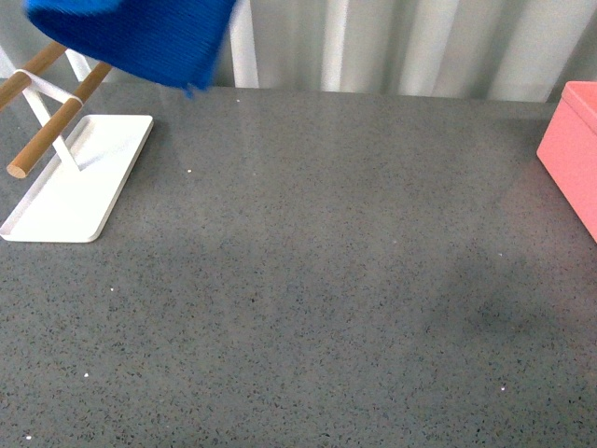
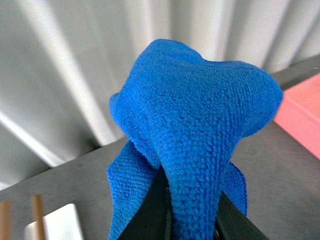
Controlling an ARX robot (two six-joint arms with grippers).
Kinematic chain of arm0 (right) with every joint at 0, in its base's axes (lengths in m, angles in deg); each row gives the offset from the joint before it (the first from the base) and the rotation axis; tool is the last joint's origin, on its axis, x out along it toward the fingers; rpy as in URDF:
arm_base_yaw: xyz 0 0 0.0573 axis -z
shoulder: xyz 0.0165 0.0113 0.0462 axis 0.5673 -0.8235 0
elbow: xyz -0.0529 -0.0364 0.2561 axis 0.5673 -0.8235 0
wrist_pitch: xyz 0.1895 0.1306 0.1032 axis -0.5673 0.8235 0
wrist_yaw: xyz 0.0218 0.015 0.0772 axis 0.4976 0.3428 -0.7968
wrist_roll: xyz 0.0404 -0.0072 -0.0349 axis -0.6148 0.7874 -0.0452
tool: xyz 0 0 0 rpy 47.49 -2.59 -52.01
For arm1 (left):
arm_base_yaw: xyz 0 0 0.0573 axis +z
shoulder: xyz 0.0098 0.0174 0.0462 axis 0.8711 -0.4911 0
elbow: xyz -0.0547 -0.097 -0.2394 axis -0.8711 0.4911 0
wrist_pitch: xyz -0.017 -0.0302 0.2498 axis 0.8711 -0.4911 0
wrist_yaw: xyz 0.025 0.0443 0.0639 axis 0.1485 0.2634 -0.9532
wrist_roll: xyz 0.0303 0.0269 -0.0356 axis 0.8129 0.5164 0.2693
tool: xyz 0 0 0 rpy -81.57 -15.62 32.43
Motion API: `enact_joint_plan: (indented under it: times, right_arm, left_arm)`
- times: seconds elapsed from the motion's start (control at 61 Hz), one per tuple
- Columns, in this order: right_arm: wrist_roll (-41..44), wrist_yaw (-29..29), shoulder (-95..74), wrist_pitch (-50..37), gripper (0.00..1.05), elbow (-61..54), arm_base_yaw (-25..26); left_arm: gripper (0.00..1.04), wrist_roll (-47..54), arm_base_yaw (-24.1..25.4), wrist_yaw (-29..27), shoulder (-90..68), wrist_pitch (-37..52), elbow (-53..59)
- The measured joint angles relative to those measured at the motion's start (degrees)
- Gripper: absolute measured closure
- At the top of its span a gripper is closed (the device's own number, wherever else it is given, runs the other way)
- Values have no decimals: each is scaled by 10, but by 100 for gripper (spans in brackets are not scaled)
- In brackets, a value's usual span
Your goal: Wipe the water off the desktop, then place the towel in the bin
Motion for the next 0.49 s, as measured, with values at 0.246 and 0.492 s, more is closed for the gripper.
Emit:
enact_joint_plan:
  times: [0.246,0.492]
  right_arm:
    - [0,0,0,0,7,0,0]
    - [20,-223,-62,69,7,27,70]
  left_arm:
    - [99,-89,-139,-22,-33,118,89]
    - [99,-150,-182,-34,-90,175,87]
